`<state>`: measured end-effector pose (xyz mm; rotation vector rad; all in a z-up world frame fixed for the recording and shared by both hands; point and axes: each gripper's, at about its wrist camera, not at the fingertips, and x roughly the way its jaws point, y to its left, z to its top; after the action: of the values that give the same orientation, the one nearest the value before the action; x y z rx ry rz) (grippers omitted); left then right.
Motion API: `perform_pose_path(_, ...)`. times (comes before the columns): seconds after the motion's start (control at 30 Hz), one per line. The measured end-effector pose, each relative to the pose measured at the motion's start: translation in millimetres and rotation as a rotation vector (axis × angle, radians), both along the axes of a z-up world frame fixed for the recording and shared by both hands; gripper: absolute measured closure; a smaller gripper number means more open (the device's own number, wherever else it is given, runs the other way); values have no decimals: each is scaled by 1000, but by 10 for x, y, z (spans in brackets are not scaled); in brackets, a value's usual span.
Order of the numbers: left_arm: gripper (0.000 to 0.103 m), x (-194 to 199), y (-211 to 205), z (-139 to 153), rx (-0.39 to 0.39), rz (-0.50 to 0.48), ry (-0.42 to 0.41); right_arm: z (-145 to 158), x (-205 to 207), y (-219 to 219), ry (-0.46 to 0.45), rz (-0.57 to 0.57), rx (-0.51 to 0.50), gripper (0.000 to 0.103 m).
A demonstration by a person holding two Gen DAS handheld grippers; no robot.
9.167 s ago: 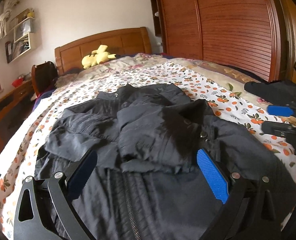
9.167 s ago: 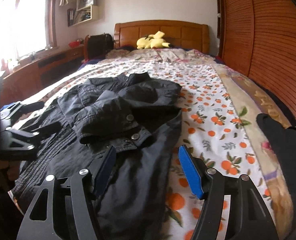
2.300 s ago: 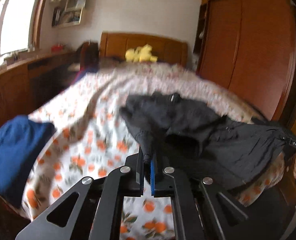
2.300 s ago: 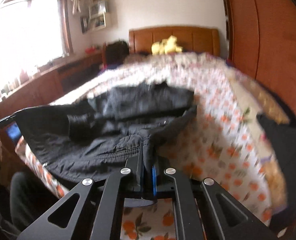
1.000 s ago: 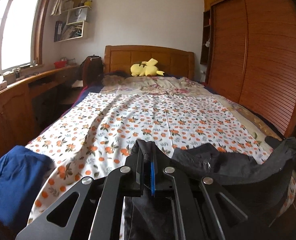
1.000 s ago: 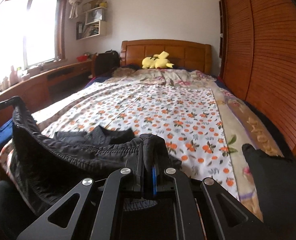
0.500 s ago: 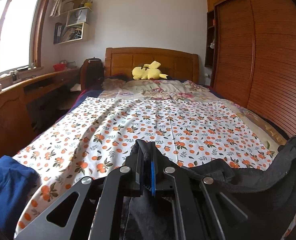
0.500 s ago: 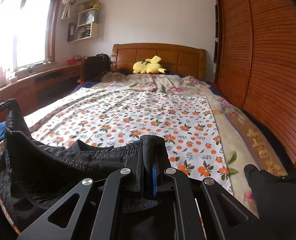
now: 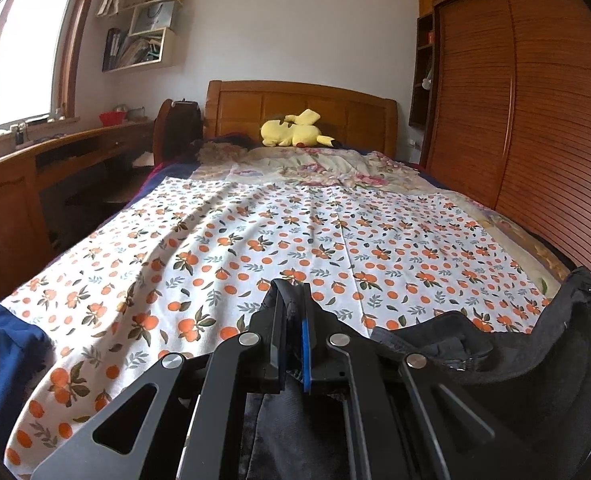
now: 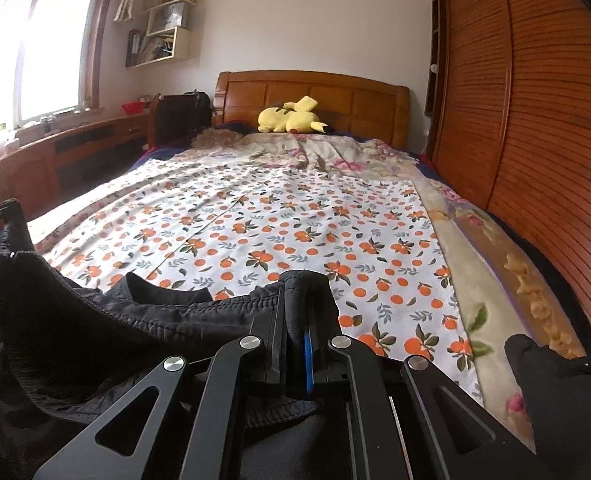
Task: Fold large clothes
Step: 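Lower the hem onto the collar and open both tools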
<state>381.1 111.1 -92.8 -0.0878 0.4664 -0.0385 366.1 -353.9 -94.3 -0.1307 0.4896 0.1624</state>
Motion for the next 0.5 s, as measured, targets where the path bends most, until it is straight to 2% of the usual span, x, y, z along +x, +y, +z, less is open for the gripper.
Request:
perform_pose_path(0.1, 93, 67, 56, -65, -5, 4, 32, -74, 153, 23, 15, -7, 1, 98)
perform_pose_path(0.13, 89, 89, 68, -104, -7, -1, 47, -112, 219, 29, 23, -11, 4, 98)
perform_pose_path(0.17, 83, 91, 68, -126, 3, 10, 48, -141, 273, 38, 33, -14, 6, 98)
perform_pose_path(0.2, 65, 87, 66, -141, 15, 17, 46, -196, 363, 45, 49, -17, 10, 98)
perform_pose_path(0.23, 53, 78, 59, -164, 36, 24, 45, -250, 436, 52, 64, -21, 9, 98)
perform_pose_path(0.37, 52, 48, 46, -253, 38, 2, 67, -470, 683, 107, 142, -35, -15, 97)
perform_pose_path(0.5, 47, 8, -14, -335, 52, -26, 85, -503, 706, 151, 171, -54, -47, 90)
